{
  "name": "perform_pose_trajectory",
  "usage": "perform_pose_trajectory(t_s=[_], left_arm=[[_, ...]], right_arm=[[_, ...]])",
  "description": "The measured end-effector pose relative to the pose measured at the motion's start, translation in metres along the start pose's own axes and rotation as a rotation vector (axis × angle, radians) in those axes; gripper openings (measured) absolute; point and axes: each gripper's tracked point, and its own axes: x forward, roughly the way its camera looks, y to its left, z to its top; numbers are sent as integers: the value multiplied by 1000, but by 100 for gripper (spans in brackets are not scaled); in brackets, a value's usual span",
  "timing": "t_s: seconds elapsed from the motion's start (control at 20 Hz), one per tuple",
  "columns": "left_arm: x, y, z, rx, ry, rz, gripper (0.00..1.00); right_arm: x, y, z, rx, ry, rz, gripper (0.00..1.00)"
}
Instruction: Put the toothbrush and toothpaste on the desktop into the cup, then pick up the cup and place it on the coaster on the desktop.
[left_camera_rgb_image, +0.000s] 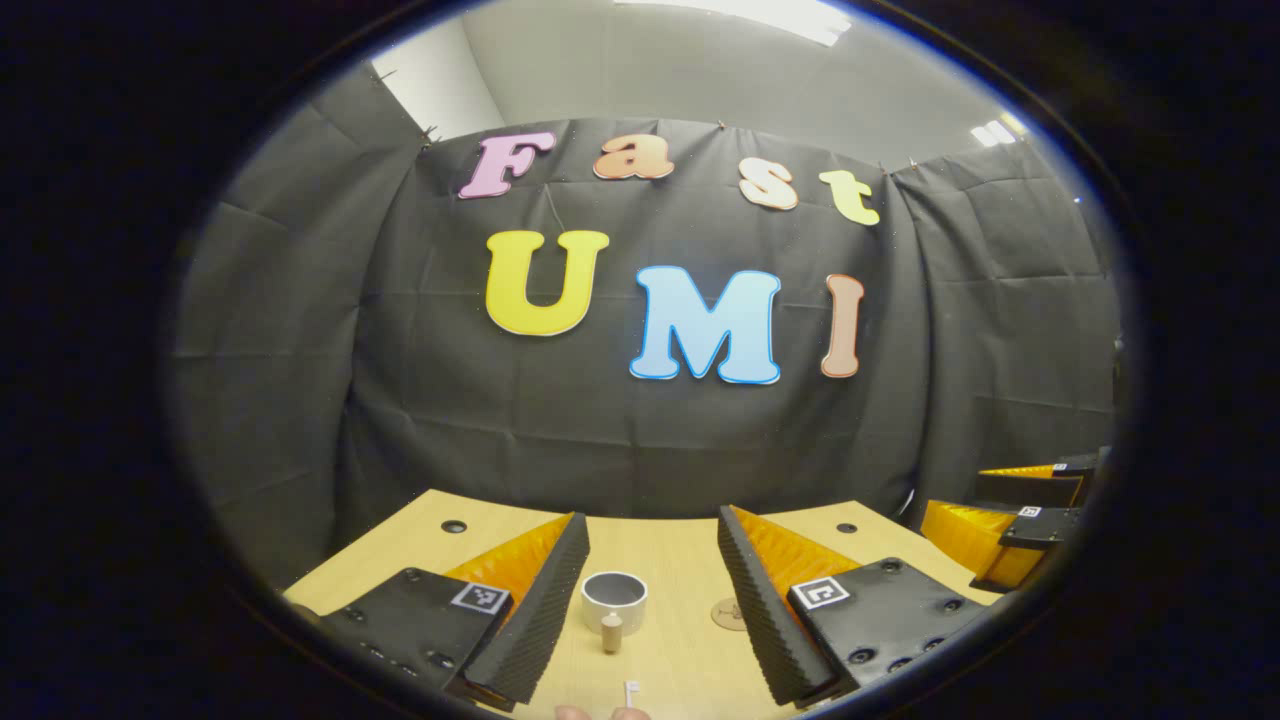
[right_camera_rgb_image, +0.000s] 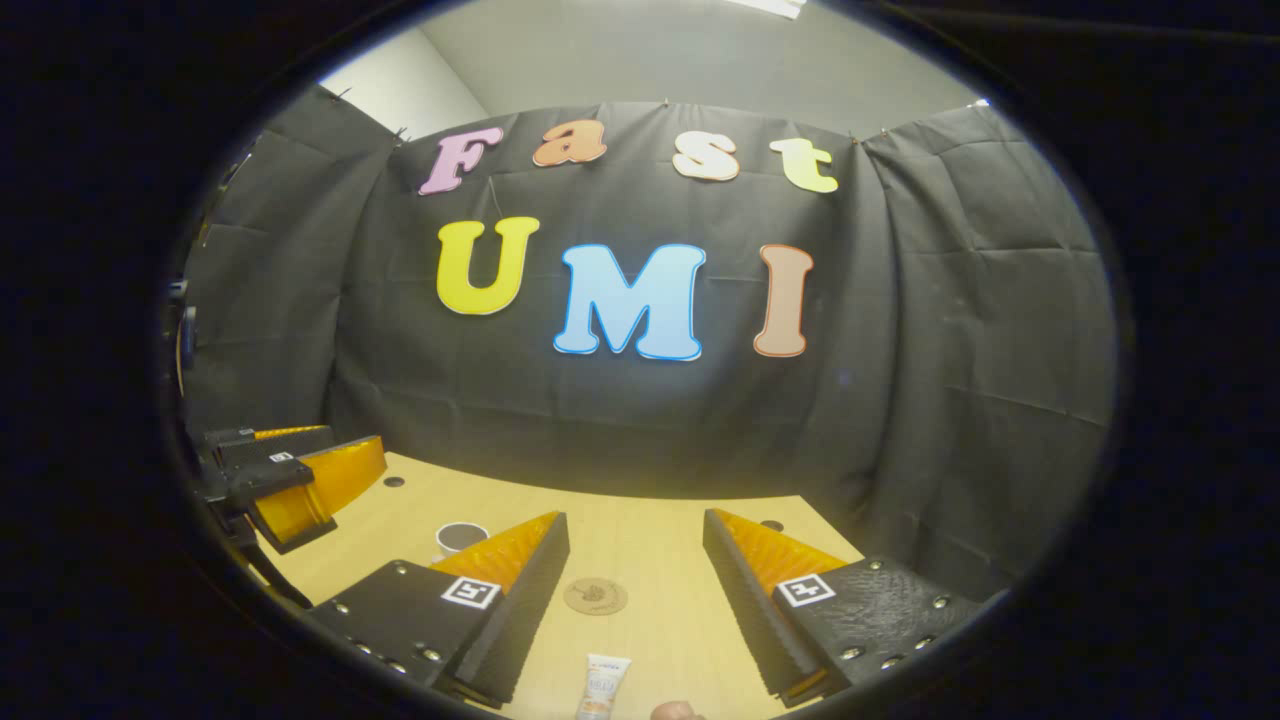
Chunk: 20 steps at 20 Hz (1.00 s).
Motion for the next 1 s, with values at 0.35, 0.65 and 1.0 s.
perform_pose_trajectory(t_s=[0.35,0.65,1.0], left_arm=[[9,2,-24,-35,86,-2,87],[16,-1,-62,-68,222,-9,87],[33,-11,-124,-66,438,-32,87]], right_arm=[[8,-2,-20,18,70,5,85],[18,3,-58,88,211,15,85],[29,5,-115,55,435,1,85]])
